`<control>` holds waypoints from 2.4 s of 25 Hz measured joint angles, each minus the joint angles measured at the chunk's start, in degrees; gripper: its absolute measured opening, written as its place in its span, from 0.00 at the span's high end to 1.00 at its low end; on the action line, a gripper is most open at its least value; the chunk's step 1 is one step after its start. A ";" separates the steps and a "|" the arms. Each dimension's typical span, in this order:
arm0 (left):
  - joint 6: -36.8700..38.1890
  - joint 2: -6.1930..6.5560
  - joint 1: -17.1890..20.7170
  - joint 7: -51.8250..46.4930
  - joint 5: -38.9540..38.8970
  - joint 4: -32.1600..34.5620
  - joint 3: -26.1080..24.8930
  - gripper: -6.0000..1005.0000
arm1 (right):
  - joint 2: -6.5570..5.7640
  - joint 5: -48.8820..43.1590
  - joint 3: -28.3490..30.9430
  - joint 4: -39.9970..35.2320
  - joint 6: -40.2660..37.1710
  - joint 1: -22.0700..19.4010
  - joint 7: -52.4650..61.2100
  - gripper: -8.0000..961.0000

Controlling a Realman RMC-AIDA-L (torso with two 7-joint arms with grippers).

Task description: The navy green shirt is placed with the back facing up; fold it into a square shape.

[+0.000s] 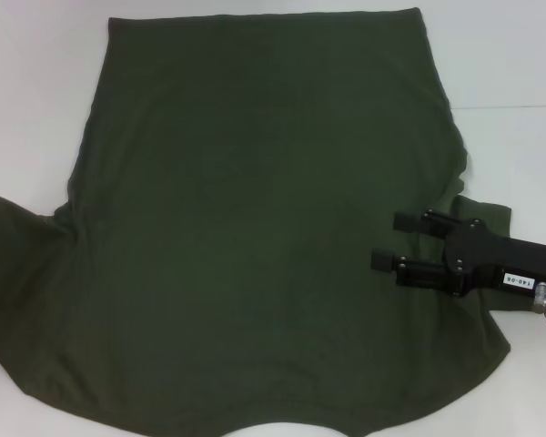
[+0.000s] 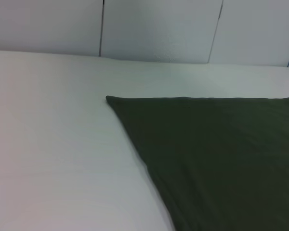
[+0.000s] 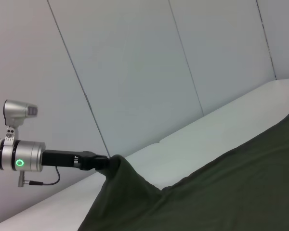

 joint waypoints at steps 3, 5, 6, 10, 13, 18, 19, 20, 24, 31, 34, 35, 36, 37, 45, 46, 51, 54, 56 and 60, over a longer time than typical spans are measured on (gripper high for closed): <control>0.03 -0.12 -0.61 0.09 -0.01 0.14 0.00 0.98 | 0.00 0.00 0.01 0.00 0.00 0.00 0.00 0.10; 0.32 -0.16 -0.77 0.01 0.00 0.16 0.01 0.98 | 0.00 0.00 0.08 0.00 0.00 -0.01 0.00 0.10; 0.77 -0.16 -0.82 -0.17 0.07 0.17 0.00 0.98 | 0.00 0.00 0.15 0.00 0.00 -0.03 -0.01 0.10; 6.25 -0.22 -0.18 -1.87 0.51 0.26 0.06 0.98 | 0.02 0.00 0.40 0.00 -0.01 -0.24 -0.04 0.10; 13.19 -0.14 0.80 -4.14 0.72 0.80 0.16 0.98 | 0.06 0.00 0.44 0.00 -0.01 -0.34 0.04 0.11; 22.41 -0.42 1.58 -7.88 0.75 2.42 0.59 0.98 | 0.08 0.00 0.45 0.00 -0.04 -0.45 0.11 0.11; 23.48 -0.50 1.50 -8.63 0.71 2.29 1.08 0.98 | 0.09 0.00 0.45 0.00 -0.04 -0.45 0.09 0.11; 23.70 -0.62 1.43 -9.10 0.61 2.13 1.68 0.98 | 0.09 0.00 0.45 0.00 -0.03 -0.45 0.03 0.11; 23.06 -2.05 0.13 -10.60 0.26 0.75 3.84 0.98 | 0.09 0.00 0.45 0.00 -0.01 -0.32 -0.27 0.11; 18.05 -2.48 -4.42 -10.98 0.02 -7.41 4.19 0.98 | 0.03 0.00 0.12 0.00 0.00 -0.06 -0.49 0.11; 17.42 -2.61 -5.29 -11.04 -0.44 -9.14 4.11 0.98 | 0.01 0.00 0.03 0.00 0.00 -0.03 -0.51 0.11; 17.39 -2.64 -5.39 -11.01 -0.87 -9.50 4.09 0.98 | 0.01 0.00 0.01 0.00 0.00 -0.02 -0.51 0.11; 17.36 -2.67 -5.34 -10.96 -1.68 -9.81 4.05 0.98 | 0.00 0.00 0.01 0.00 0.00 -0.04 -0.52 0.11; 17.38 -2.70 -5.20 -10.88 -2.40 -9.94 4.05 0.91 | 0.00 0.00 0.00 0.00 0.00 -0.08 -0.52 0.11; 23.74 -2.43 -2.97 -8.95 -9.71 -9.54 4.10 0.55 | 0.00 0.00 0.42 0.00 -0.21 -0.77 -0.53 0.12; 23.74 -2.43 -2.97 -8.95 -9.71 -9.54 4.10 0.53 | 0.00 0.00 0.42 0.00 -0.21 -0.77 -0.53 0.12; 22.79 -2.45 -3.25 -8.20 -9.28 -9.47 5.18 0.42 | -0.04 0.00 0.48 0.00 -0.09 -0.80 -0.53 0.12; 21.87 -2.49 -3.25 -7.09 -9.21 -9.16 5.71 0.36 | -0.08 0.00 0.55 0.00 -0.06 -0.79 -0.53 0.12; 21.28 -2.53 -3.19 -6.86 -9.12 -8.86 6.43 0.30 | -0.09 0.00 0.56 0.00 -0.04 -0.72 -0.53 0.12; 21.03 -2.62 -3.11 -6.79 -9.07 -8.78 6.97 0.14 | -0.09 0.00 0.55 0.00 -0.01 -0.66 -0.52 0.12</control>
